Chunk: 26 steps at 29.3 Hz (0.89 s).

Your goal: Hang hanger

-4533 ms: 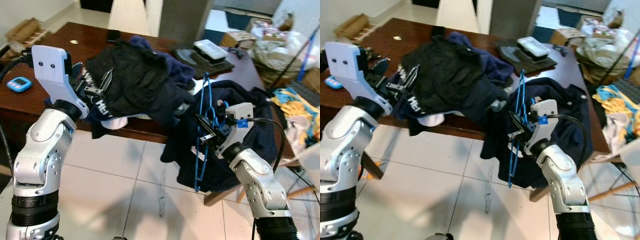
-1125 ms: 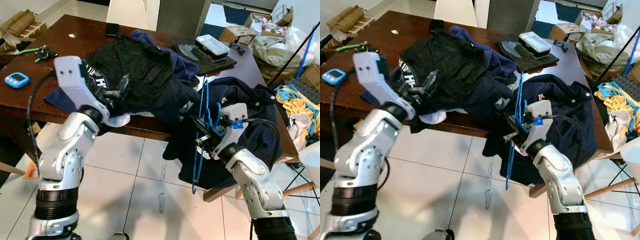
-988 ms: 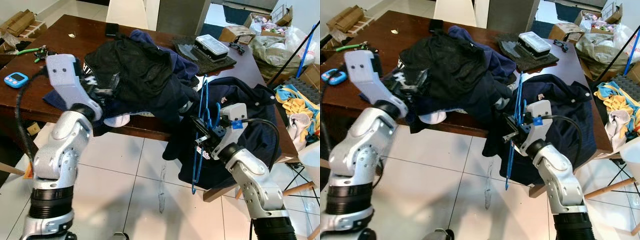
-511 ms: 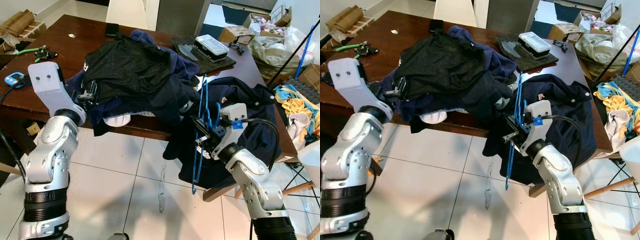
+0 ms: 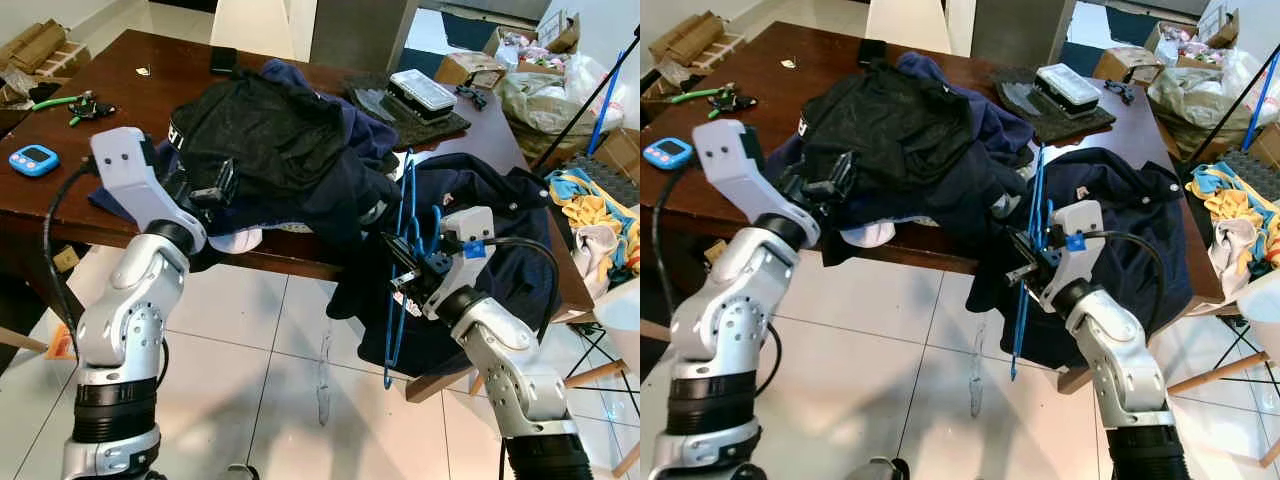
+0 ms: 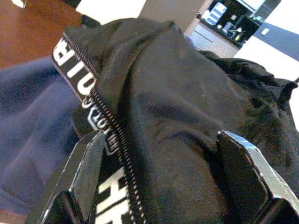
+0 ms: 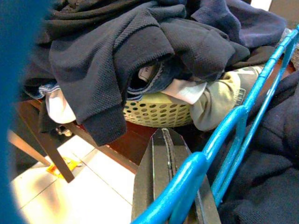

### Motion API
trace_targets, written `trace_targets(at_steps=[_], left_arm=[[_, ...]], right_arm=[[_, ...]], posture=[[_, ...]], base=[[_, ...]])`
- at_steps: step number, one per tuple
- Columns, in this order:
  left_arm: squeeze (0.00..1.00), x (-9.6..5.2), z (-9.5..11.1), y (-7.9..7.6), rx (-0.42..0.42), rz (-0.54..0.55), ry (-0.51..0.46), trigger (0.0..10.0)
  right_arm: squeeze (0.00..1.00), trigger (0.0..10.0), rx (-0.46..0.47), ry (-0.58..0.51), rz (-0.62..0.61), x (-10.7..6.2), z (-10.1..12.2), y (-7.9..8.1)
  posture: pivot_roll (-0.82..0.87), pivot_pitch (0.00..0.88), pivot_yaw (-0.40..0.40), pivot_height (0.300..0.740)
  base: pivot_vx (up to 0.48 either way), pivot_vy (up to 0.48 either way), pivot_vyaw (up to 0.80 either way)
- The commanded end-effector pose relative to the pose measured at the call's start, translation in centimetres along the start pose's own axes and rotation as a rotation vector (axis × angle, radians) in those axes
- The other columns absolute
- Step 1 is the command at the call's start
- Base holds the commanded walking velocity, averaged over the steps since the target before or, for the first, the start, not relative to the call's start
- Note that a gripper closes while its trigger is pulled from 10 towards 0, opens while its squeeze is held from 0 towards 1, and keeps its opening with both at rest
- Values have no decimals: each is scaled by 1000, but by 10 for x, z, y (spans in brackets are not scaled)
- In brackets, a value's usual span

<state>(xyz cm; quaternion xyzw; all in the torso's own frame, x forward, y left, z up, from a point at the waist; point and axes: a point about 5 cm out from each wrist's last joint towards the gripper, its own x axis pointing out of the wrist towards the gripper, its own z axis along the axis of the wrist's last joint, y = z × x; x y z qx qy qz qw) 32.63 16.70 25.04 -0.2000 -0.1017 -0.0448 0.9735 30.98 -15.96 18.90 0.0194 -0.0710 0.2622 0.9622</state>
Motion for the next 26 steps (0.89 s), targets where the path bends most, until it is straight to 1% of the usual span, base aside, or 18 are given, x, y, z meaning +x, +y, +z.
trace_targets(at_steps=[1,2,5,6,7,9,16,17,18,20,21,22,23,25,26], left_arm=[[0,-5,3,7,-61,88,-25,10000],[0,-8,5,12,-92,131,-44,10000],[0,-8,5,12,-92,131,-44,10000],[0,-10,7,16,-112,163,-62,10000],[0,-10,7,16,-112,163,-62,10000],[0,-14,9,25,-144,215,-88,10000],[0,-16,6,28,-167,229,-85,10000],[0,-15,1,26,-200,206,-63,10000],[0,-12,-4,21,-247,161,-35,10000],[0,-12,-4,21,-247,161,-35,10000],[0,-9,-8,16,-308,110,-16,10000],[0,-9,-8,16,-308,110,-16,10000],[0,-8,-10,12,-349,78,-7,10000],[0,-8,-10,12,-349,78,-7,10000],[0,-7,-15,7,-399,41,12,10000]], right_arm=[[0,10000,9,-1,-3,-4,0,-1],[0,10000,9,-1,-3,-4,0,-1],[0,10000,9,-1,-3,-4,0,-1],[0,10000,10,0,-2,-4,0,-1],[0,10000,10,0,-2,-4,0,-1],[0,10000,11,1,1,-3,0,-1],[0,10000,12,1,3,-3,0,-1],[0,10000,12,0,4,-3,1,0],[0,10000,12,-1,4,-3,1,0],[0,10000,12,-1,4,-3,1,0],[0,10000,11,-2,5,-3,1,0],[0,10000,11,-2,5,-3,1,0],[0,10000,11,-2,5,-3,1,0],[0,10000,11,-2,5,-3,1,0],[0,10000,11,-4,4,-3,2,0]], posture=[[157,207,-94,740],[157,207,-94,740],[157,207,-94,740],[158,208,-96,740],[158,208,-96,740],[159,209,-97,740],[160,210,-99,740],[160,210,-99,740],[160,210,-99,740],[160,210,-99,740],[153,206,-102,740],[153,206,-102,740],[153,206,-102,740],[153,206,-102,740],[148,204,-99,740]], base=[[0,0,0],[0,0,0],[0,0,0],[0,0,0],[0,0,0],[0,0,0],[0,0,0],[0,0,0],[0,0,0],[0,0,0],[0,0,0],[0,0,0],[0,0,0],[0,0,0],[0,0,0]])
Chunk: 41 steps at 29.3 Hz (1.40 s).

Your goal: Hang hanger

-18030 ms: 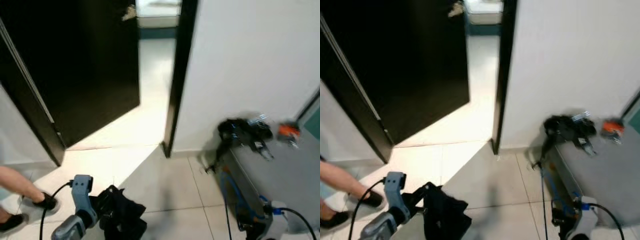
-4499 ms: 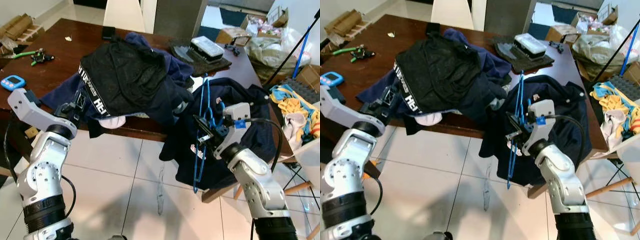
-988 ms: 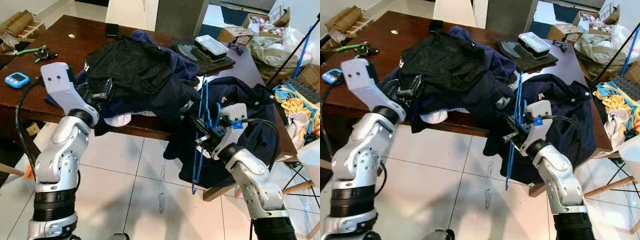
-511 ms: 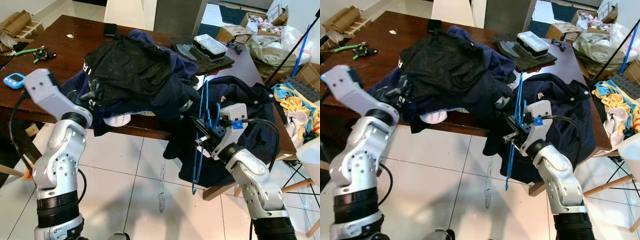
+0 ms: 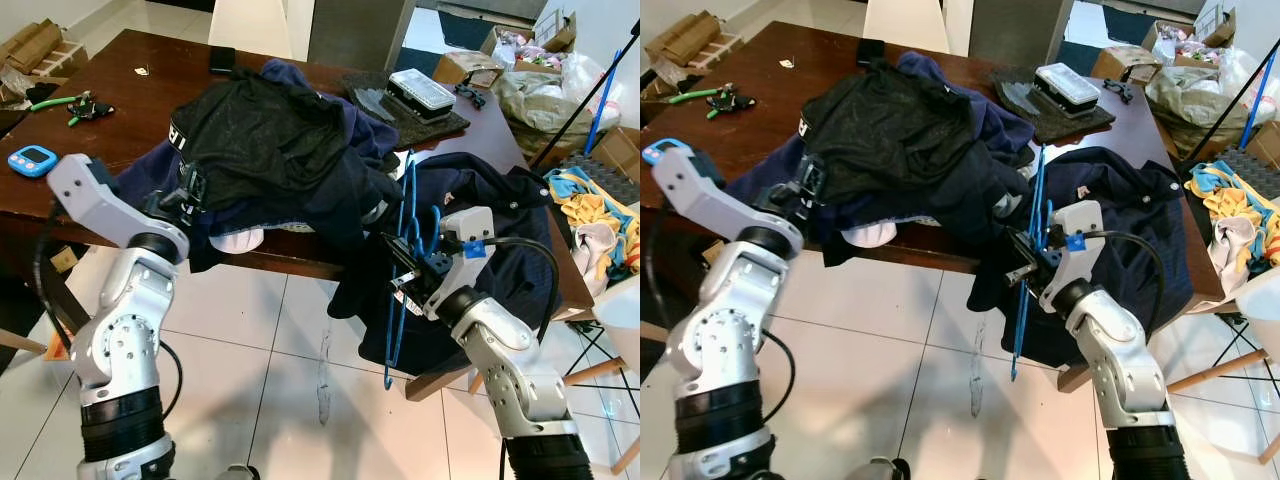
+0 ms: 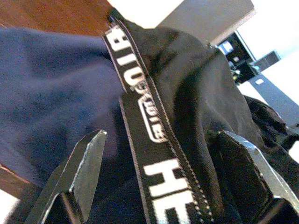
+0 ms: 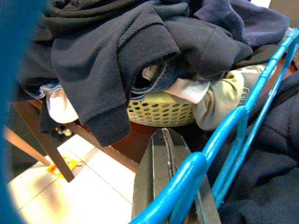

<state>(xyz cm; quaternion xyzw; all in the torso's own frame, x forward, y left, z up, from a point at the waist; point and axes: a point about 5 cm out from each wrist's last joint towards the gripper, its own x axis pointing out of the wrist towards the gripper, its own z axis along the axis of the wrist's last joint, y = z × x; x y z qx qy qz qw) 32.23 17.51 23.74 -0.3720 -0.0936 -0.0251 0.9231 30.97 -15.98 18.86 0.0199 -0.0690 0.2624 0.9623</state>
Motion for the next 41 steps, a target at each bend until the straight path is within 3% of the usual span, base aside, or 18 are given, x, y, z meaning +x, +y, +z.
trace_targets(at_steps=[1,5,13,23,24,25,26,27,41], left_arm=[[0,0,-8,-3,-44,-25,36,10000],[0,-2,-20,-3,-110,-32,78,10000],[0,-2,-20,-2,-125,-32,79,10000],[0,-1,-6,-11,-56,-100,6,10000],[0,-2,-6,-13,-55,-110,3,9176],[0,-2,-6,-14,-57,-117,3,2784],[0,-2,-6,-14,-57,-117,3,2784],[0,-3,-6,-15,-55,-122,1,0],[0,-4,-4,-21,-39,-150,-11,0]], right_arm=[[0,10000,9,-7,4,-3,2,0],[0,10000,7,-10,4,-3,3,0],[0,10000,6,-11,7,-1,3,-1],[0,10000,9,-9,8,-1,2,-1],[0,10000,9,-9,10,-1,2,0],[0,10000,8,-10,11,-1,2,0],[0,10000,8,-10,11,-1,2,0],[0,10000,9,-10,11,-1,2,1],[0,10000,12,-11,9,-2,2,1]], posture=[[148,204,-99,740],[146,203,-98,740],[152,198,-101,740],[152,195,-100,740],[152,193,-100,740],[152,193,-100,740],[152,193,-100,740],[152,193,-100,740],[151,202,-99,740]], base=[[0,0,0],[0,0,0],[0,0,0],[0,0,0],[0,0,0],[0,0,0],[0,0,0],[0,0,0],[0,0,0]])
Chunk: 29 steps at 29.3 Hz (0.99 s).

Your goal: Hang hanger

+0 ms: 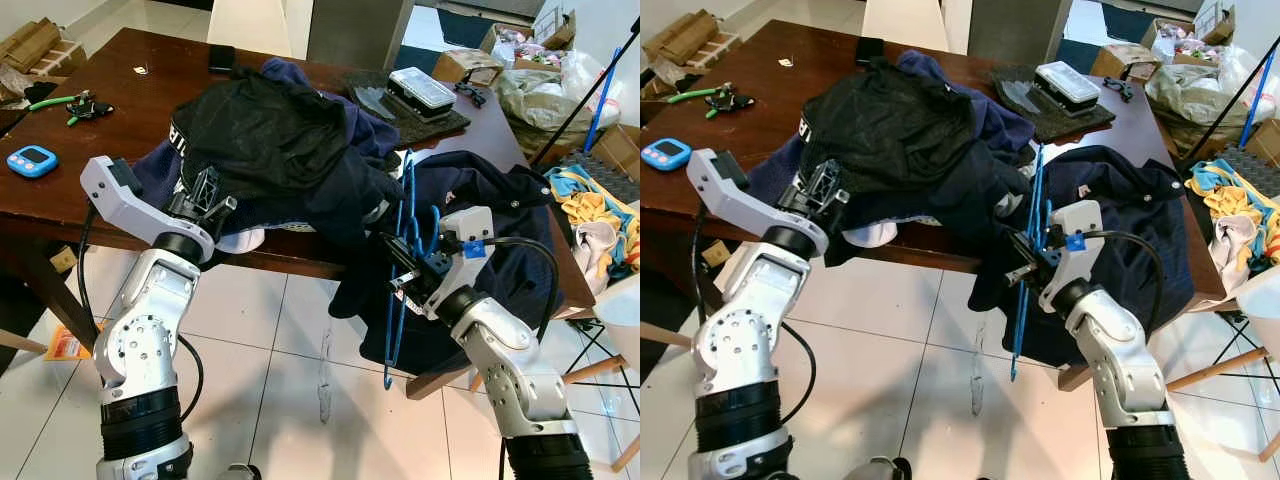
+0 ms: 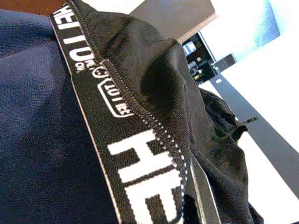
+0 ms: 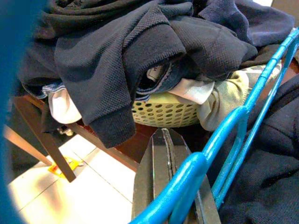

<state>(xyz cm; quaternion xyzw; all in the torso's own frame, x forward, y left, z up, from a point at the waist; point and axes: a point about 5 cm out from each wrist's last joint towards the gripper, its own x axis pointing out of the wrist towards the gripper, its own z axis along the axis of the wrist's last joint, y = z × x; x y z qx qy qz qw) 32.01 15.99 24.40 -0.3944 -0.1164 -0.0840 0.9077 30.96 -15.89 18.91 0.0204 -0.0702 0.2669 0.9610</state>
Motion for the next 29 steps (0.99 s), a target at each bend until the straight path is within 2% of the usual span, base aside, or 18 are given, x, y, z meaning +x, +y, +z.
trace_targets(at_steps=[1,4,5,6,7,9,10,13,14,15,16,18,19,24,25,26,27,29], left_arm=[[0,-2,1,-5,24,-28,-6,0],[0,0,9,-11,87,-56,-33,0],[0,2,18,-17,156,-80,-61,0],[0,2,18,-17,156,-80,-61,0],[0,6,30,-26,254,-111,-103,0],[0,6,30,-26,254,-111,-103,0],[0,9,42,-34,358,-140,-148,863],[0,9,42,-34,358,-140,-148,863],[0,12,57,-43,460,-167,-200,5020],[0,12,57,-43,460,-167,-200,5020],[0,16,71,-48,541,-166,-242,10000],[0,16,71,-48,541,-166,-242,10000],[0,19,78,-47,590,-145,-256,10000],[0,21,74,-37,605,-103,-222,10000],[592,21,64,-28,609,-74,-172,10000],[592,21,64,-28,609,-74,-172,10000],[1000,20,52,-21,608,-55,-118,10000],[1000,20,52,-21,608,-55,-118,10000]], right_arm=[[0,10000,11,-8,0,-2,2,0],[0,10000,12,-7,0,-2,1,0],[0,10000,13,-7,0,-1,1,1],[0,10000,13,-7,0,-1,1,1],[0,10000,14,-6,0,-1,0,1],[0,10000,14,-6,0,-1,0,1],[0,10000,15,-6,0,-1,0,1],[0,10000,15,-6,0,-1,0,1],[0,10000,16,-5,1,-1,0,2],[0,10000,16,-5,1,-1,0,2],[0,10000,18,-6,3,0,-1,3],[0,10000,18,-6,3,0,-1,3],[0,10000,19,-6,5,1,-1,3],[0,10000,19,-7,6,1,-1,4],[0,10000,19,-6,6,0,0,5],[0,10000,19,-6,6,0,0,5],[0,10000,18,-5,6,0,0,4],[0,10000,18,-5,6,0,0,4]], posture=[[151,202,-99,740],[152,201,-100,740],[152,201,-100,740],[152,201,-100,740],[152,201,-100,740],[152,201,-100,740],[154,200,-101,740],[154,200,-101,740],[155,200,-101,740],[155,200,-101,740],[160,200,-101,740],[160,200,-101,740],[160,200,-100,740],[156,202,-99,740],[156,202,-99,740],[156,202,-99,740],[156,202,-99,740],[156,202,-99,740]], base=[[0,0,0],[0,0,0],[0,0,0],[0,0,0],[0,0,0],[0,0,0],[0,0,0],[0,0,0],[0,0,0],[0,0,0],[0,0,0],[0,0,0],[0,0,0],[0,0,0],[0,0,0],[0,0,0],[0,0,0],[0,0,0]])
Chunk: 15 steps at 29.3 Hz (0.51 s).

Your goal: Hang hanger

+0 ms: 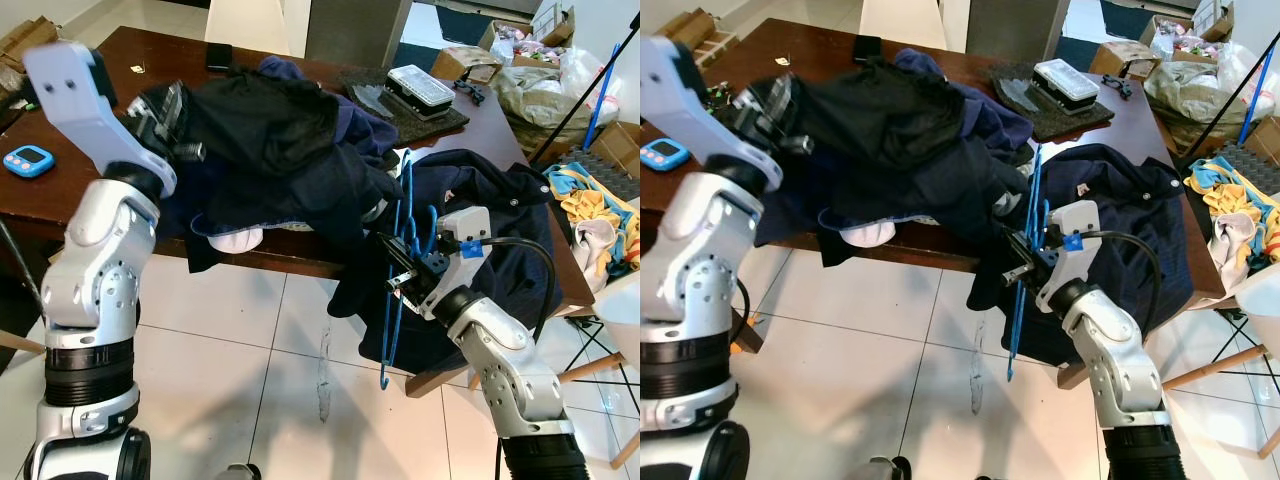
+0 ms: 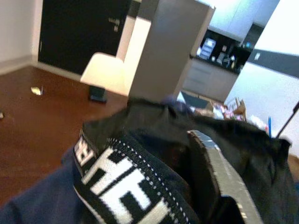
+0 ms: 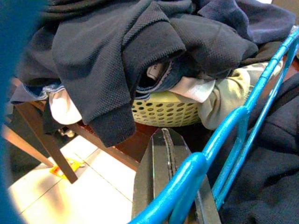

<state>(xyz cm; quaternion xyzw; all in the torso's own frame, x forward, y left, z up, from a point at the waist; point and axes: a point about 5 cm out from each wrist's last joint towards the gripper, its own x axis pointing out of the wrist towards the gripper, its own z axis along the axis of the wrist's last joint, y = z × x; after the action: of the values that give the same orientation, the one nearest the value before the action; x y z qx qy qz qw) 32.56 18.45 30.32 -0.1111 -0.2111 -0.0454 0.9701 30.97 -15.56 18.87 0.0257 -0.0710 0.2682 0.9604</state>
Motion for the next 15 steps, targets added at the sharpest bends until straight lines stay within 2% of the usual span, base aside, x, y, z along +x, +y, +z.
trace_targets(at_steps=[1,2,3,4,6,10,15], left_arm=[[1000,-5,-19,-2,0,11,81,10000],[1000,-8,-28,-4,-7,26,124,10000],[1000,-8,-28,-4,-7,26,124,10000],[39,-11,-37,-4,-16,44,159,10000],[0,-13,-41,-3,-25,55,179,10000],[0,-15,-44,-3,-32,60,189,10000],[0,-13,-35,-3,-34,60,140,10000]], right_arm=[[0,10000,6,2,3,-2,0,1],[0,10000,4,5,2,-3,0,1],[0,10000,4,5,2,-3,0,1],[0,10000,3,8,2,-3,0,0],[0,10000,3,9,4,-3,-1,0],[0,10000,3,10,7,-2,-1,1],[0,10000,4,11,14,-1,-1,1]], posture=[[148,206,-98,740],[148,205,-98,740],[148,205,-98,740],[151,203,-98,740],[151,203,-98,740],[152,202,-99,740],[155,195,-101,740]], base=[[0,0,0],[0,0,0],[0,0,0],[0,0,0],[0,0,0],[0,0,0],[0,0,0]])
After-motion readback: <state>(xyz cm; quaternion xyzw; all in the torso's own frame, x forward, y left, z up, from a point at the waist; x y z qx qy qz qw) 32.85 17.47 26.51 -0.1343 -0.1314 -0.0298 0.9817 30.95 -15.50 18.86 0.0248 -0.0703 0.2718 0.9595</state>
